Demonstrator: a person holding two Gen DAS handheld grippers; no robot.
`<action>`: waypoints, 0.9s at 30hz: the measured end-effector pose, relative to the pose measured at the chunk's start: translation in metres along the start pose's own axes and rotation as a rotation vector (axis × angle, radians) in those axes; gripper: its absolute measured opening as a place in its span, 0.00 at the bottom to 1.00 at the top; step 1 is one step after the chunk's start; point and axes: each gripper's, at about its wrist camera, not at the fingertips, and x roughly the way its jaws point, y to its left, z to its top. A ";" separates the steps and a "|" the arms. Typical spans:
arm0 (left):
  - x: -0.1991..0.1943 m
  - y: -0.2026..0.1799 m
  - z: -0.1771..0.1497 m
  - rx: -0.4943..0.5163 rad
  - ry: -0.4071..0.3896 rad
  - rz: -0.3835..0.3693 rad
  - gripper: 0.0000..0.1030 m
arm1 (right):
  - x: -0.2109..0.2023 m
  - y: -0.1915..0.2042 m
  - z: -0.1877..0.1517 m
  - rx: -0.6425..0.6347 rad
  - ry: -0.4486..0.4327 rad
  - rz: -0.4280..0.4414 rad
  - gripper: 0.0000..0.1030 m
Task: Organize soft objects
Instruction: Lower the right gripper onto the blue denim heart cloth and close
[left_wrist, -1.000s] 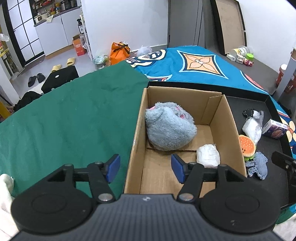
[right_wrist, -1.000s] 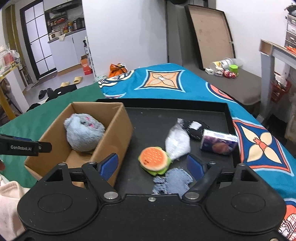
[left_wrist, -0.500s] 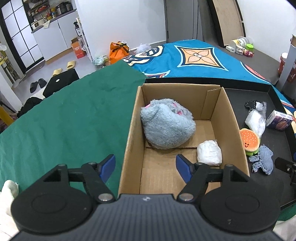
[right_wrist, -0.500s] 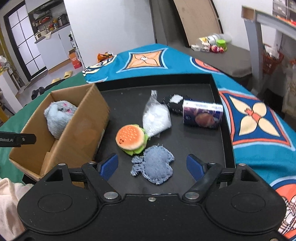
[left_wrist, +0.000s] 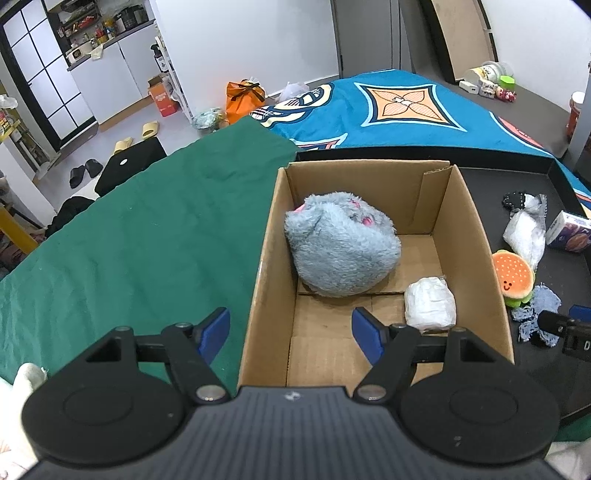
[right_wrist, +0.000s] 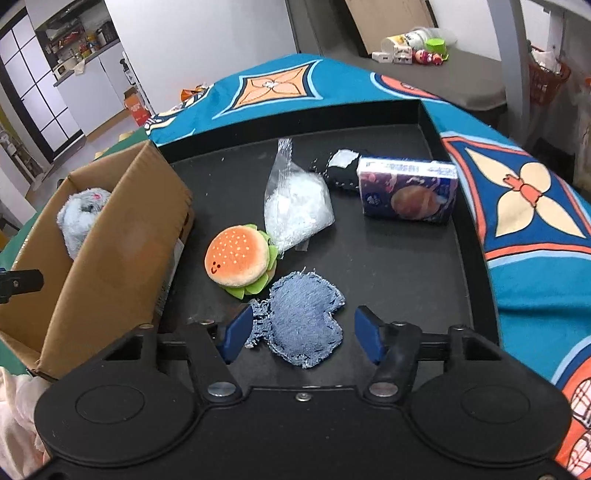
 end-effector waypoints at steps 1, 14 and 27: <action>0.001 0.000 0.000 0.000 0.002 0.002 0.69 | 0.002 0.001 0.000 -0.004 0.004 -0.001 0.58; 0.004 -0.006 0.001 0.015 0.011 0.011 0.69 | 0.010 0.006 -0.003 -0.059 0.018 -0.040 0.30; -0.001 0.001 0.003 -0.018 -0.006 0.019 0.69 | -0.009 -0.005 0.000 -0.052 -0.008 -0.072 0.25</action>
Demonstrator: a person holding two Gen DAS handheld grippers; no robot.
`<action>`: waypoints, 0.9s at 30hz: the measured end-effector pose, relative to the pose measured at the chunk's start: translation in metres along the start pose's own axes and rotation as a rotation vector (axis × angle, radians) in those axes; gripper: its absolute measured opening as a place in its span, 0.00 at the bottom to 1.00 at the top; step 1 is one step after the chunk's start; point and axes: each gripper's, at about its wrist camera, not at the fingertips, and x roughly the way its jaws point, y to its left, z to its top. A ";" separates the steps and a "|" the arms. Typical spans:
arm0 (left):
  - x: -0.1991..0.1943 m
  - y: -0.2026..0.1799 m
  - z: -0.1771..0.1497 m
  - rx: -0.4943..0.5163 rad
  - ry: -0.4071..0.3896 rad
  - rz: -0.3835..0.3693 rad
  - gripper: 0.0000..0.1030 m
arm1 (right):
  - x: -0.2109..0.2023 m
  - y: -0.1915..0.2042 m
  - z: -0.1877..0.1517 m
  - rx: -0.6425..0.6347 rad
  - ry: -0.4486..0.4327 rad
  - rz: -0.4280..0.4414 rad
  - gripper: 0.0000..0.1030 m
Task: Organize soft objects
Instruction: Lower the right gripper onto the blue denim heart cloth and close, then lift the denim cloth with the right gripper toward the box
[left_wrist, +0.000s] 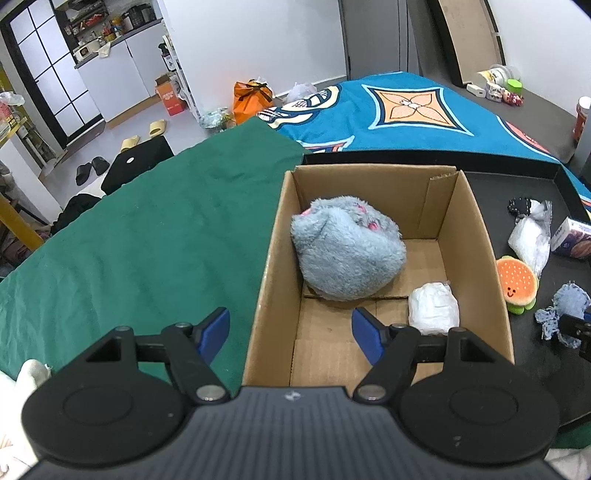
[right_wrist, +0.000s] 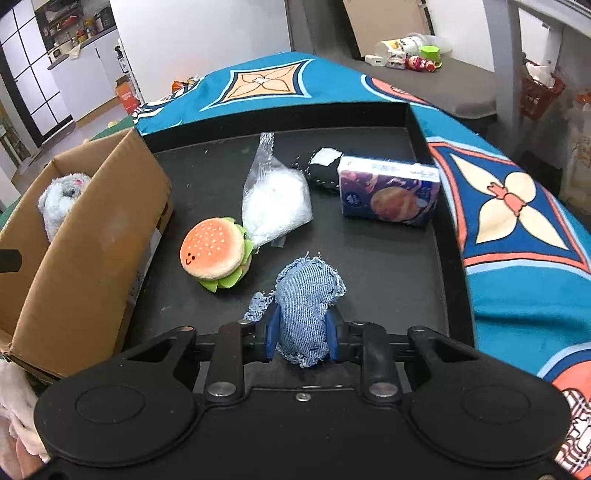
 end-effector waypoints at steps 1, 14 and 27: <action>-0.001 0.001 0.000 -0.003 -0.002 -0.001 0.69 | -0.001 0.000 0.000 -0.001 -0.003 -0.003 0.25; -0.006 0.011 -0.003 -0.026 -0.012 -0.032 0.69 | -0.025 0.012 0.014 -0.006 -0.081 0.007 0.25; -0.009 0.025 -0.007 -0.063 -0.023 -0.058 0.69 | -0.050 0.037 0.031 -0.030 -0.183 0.053 0.25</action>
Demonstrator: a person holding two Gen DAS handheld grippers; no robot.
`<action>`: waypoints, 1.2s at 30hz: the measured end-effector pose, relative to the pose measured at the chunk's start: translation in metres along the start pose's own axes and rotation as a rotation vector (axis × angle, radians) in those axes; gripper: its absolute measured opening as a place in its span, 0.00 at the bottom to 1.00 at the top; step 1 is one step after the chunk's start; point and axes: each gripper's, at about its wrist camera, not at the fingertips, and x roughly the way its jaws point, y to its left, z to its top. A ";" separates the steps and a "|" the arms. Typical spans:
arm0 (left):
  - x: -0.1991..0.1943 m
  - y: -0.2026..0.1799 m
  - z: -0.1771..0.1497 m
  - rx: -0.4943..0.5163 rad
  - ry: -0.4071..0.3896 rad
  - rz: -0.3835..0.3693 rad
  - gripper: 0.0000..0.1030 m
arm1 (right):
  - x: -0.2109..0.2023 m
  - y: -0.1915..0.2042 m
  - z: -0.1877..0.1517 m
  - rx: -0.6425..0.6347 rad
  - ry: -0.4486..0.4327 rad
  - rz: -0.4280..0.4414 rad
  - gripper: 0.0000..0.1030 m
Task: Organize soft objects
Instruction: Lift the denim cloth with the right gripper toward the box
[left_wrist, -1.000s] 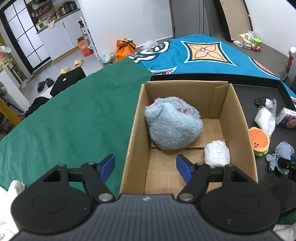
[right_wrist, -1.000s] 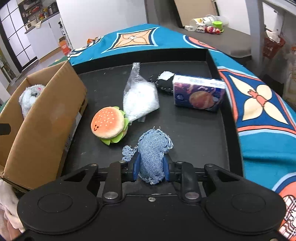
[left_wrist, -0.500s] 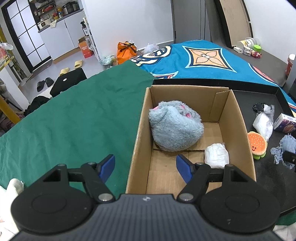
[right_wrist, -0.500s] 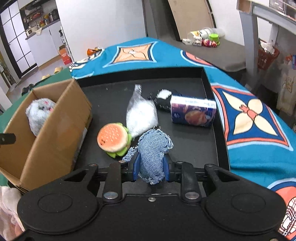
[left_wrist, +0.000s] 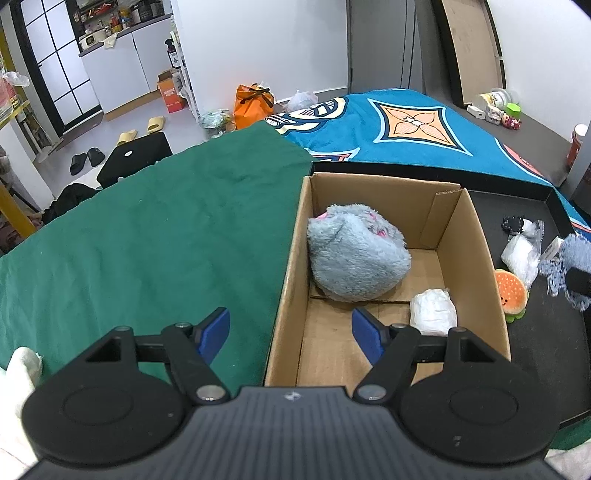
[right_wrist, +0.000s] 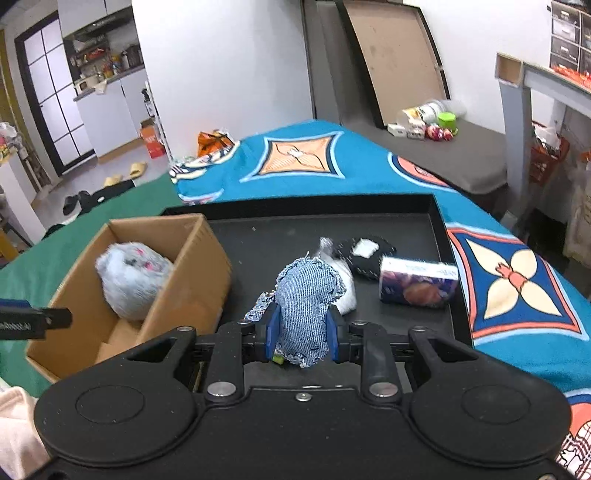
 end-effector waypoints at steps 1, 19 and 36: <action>0.000 0.000 0.000 -0.002 0.001 -0.002 0.69 | -0.001 0.002 0.002 -0.002 -0.006 0.004 0.25; -0.002 0.014 -0.004 -0.040 -0.004 -0.036 0.69 | -0.017 0.039 0.018 -0.049 -0.071 0.049 0.25; 0.004 0.019 -0.008 -0.064 0.007 -0.092 0.51 | -0.015 0.075 0.025 -0.095 -0.080 0.106 0.26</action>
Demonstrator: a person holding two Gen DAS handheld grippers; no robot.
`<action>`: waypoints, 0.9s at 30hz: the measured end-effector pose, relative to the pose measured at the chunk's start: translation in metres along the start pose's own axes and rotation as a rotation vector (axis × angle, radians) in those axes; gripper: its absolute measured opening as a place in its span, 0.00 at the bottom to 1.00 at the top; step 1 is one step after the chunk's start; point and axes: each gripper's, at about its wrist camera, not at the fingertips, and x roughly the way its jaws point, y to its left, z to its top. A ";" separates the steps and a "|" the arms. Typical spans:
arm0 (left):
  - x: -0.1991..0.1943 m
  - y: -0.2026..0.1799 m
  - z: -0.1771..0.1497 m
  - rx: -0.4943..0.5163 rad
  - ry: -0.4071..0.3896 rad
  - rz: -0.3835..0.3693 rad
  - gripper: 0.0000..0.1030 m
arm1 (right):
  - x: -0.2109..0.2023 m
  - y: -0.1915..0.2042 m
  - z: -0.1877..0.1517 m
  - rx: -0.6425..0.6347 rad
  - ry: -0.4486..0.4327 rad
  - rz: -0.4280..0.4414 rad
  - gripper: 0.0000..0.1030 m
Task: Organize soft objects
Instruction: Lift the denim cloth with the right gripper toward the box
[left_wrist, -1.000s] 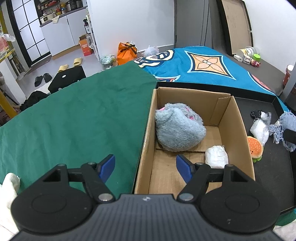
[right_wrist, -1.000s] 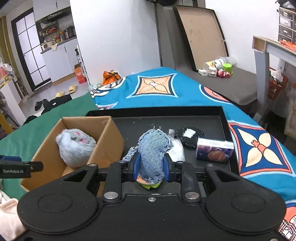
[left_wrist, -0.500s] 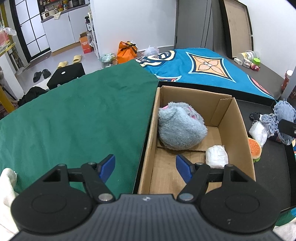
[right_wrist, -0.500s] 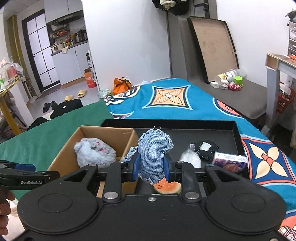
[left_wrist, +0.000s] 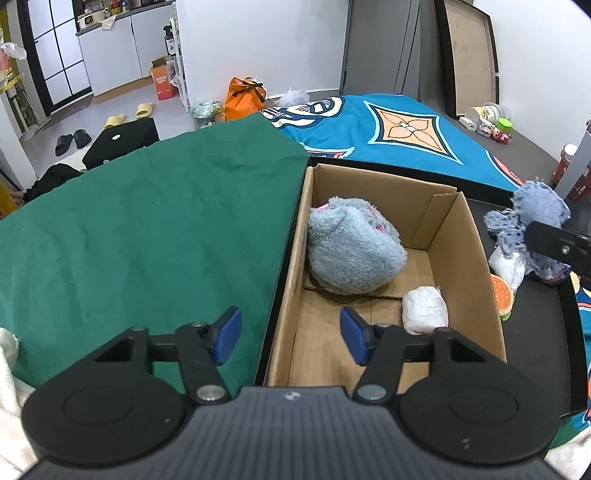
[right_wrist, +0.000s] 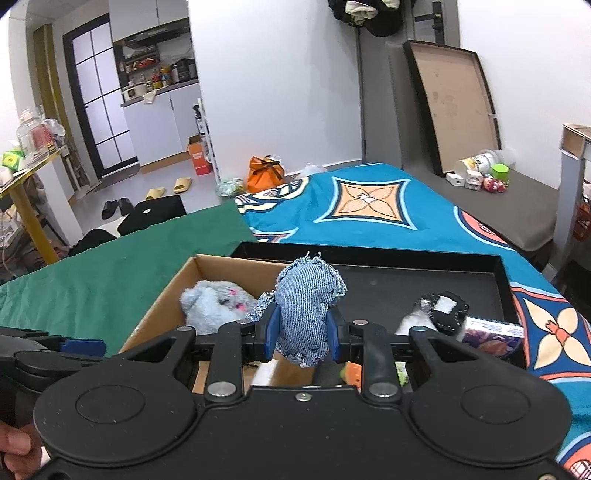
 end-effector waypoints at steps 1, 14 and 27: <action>0.001 0.001 0.000 -0.003 0.003 -0.004 0.50 | 0.001 0.002 0.000 -0.003 0.001 0.005 0.26; 0.001 0.006 -0.002 -0.019 -0.002 -0.033 0.16 | 0.011 0.024 -0.002 -0.042 0.039 0.044 0.27; 0.001 0.001 0.000 -0.005 -0.003 -0.015 0.15 | 0.007 0.020 -0.005 -0.050 0.027 0.060 0.63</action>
